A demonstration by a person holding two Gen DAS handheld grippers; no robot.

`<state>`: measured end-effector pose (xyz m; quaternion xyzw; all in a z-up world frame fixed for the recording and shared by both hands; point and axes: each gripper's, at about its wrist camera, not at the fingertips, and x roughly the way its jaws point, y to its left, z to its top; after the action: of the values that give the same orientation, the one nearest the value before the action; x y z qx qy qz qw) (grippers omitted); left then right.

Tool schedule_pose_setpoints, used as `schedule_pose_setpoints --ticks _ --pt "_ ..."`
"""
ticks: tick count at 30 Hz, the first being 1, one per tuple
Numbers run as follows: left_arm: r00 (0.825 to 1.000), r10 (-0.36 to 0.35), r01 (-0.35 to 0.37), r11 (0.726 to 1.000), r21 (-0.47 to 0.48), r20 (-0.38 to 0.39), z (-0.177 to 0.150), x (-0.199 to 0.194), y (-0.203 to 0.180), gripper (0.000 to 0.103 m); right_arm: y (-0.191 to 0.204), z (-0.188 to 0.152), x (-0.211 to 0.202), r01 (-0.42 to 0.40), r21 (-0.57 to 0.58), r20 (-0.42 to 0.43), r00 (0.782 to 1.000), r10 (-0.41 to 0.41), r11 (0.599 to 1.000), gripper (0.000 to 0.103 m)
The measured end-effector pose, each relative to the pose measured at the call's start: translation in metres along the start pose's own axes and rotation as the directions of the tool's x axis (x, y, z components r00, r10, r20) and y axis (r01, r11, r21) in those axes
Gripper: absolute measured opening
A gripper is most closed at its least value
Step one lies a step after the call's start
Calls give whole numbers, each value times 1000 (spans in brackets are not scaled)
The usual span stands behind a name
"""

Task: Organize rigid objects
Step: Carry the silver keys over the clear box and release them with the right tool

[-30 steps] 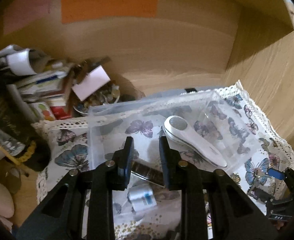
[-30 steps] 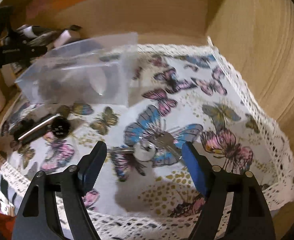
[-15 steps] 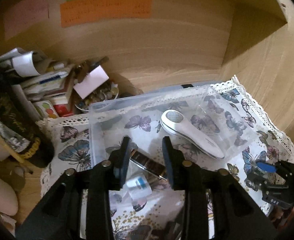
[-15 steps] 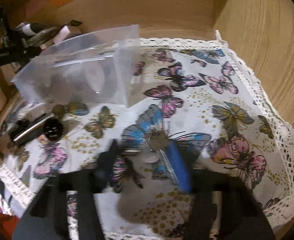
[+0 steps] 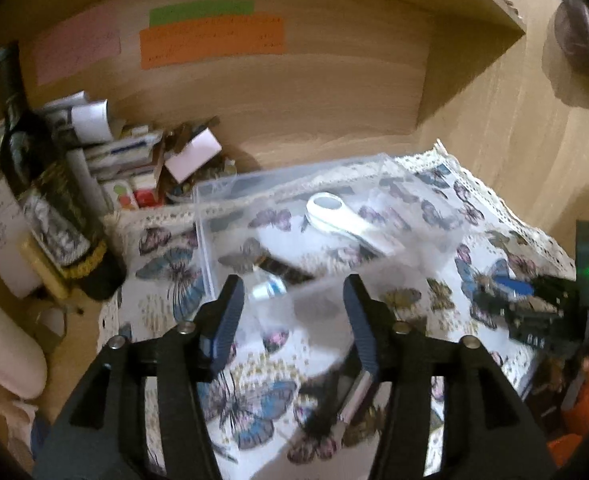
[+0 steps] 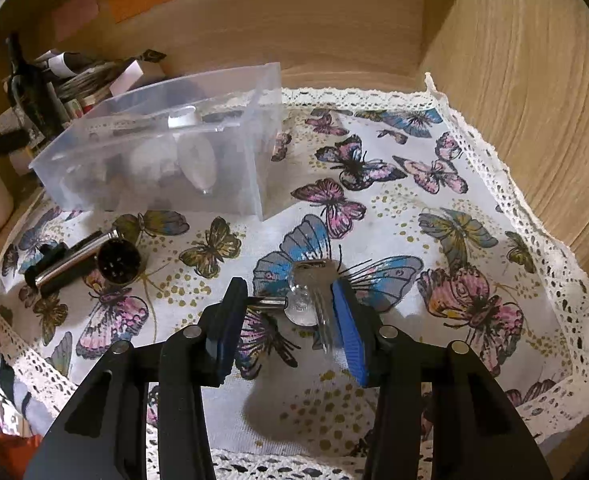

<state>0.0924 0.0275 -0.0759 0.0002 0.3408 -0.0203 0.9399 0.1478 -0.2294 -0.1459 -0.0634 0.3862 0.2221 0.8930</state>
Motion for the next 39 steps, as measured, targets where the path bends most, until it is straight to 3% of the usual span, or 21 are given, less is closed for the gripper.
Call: schedule_pose_setpoints --ticks 10,20,26,28,39 --pt "994 -44 51 996 68 -105 -47 11 -20 55 5 12 -24 17 -19 76 997 -16 1000 41" --pt "976 -71 77 997 19 -204 -73 34 -10 45 10 26 -43 20 -26 144 989 -16 999 41" --pt "975 -115 104 992 -65 -190 -72 38 1 38 18 38 -52 16 -54 195 981 -6 998 41" --pt "972 -123 108 990 -88 -199 -70 43 4 29 22 43 -55 19 -66 210 978 -5 998 41" --pt "984 -108 94 991 -99 -141 -64 30 6 28 43 75 -75 0 -126 320 947 40 992 41"
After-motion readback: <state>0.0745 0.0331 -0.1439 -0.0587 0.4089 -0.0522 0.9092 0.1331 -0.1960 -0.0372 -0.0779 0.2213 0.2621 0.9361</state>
